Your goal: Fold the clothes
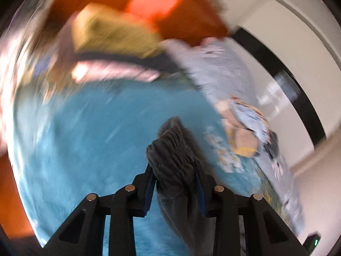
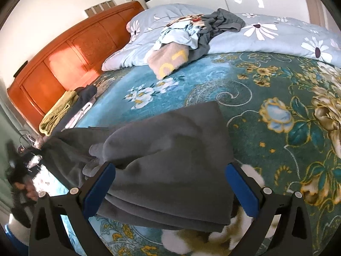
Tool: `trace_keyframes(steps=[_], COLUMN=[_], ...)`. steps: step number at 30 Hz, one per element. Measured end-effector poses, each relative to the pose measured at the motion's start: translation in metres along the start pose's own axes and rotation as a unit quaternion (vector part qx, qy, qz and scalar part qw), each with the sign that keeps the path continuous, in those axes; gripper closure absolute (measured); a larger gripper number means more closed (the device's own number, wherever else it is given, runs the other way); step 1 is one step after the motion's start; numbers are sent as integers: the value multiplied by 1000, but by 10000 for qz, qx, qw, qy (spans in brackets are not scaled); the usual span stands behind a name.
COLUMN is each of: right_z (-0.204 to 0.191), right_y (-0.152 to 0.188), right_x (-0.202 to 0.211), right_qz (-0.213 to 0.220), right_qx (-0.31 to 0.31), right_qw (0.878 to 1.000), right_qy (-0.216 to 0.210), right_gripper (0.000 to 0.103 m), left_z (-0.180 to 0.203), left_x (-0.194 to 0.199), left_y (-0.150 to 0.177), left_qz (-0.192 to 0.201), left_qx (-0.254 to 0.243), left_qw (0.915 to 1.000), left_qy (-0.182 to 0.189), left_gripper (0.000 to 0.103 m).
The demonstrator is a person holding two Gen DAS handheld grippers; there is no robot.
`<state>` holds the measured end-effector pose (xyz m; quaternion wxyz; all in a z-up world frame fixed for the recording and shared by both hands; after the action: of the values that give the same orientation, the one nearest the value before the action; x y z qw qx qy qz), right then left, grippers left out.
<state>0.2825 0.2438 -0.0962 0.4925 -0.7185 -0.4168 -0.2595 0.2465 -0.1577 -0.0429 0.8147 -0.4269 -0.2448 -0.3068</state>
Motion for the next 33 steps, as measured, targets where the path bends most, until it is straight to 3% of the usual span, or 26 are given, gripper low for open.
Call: trace_keyframes(steps=[4,9,13,18,19,22,25,26,29,33], right_z=[9,23,36,51,53,58,58,56,49,41], right_y=[-3,-7,-3,6,8,11,11,11,9,7], right_x=[1,8,12,14,14,13,9,9,9,10], right_qz=[18,92,53,-35,-49,-83,-117,-113,-96,-82], right_qx=[-93,-258,-383,-497,-523,-609,-645,-625,-553,-404], right_qw=[9999,9996,9991,9984,9982,9977,9976,9977,9983,9991], right_qy=[66,114,177,267,280,286,235,219,168,105], right_gripper=[0,0,0,0,0,0,0,0,0,0], left_z=[95,156,201,255,256,252,250,250,251,242], left_x=[20,-17,-48,-85,-87,-90,-83,-81,-77,-54], left_y=[-4,54,103,165,173,189,181,179,177,165], left_qz=[214,-405,-934,-1584,-1661,-1827,-1884,-1922,-2101,-2008], left_qx=[-1286,-2142,-2777,-3542,-3588,-3594,-3479,-3420,-3042,-2827], left_qw=[9914,9755,9551,9197,9164,9126,9146,9150,9174,9206], left_qy=[145,313,443,601,617,684,838,940,1474,1795], left_gripper=[68,70,72,73,73,72,69,64,35,34])
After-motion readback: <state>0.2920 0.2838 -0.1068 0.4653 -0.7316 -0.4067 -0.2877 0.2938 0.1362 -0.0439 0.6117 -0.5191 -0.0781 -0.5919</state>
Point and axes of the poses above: each gripper's, at about its wrist camera, not at the fingertips, and x roughly against the way its jaws point, z to its right, y to its underside, the point moved 8 cm from there along -x, roughly the way its jaws point, and after that the axes turned 9 degrees about -z, right-handed, at the moved point
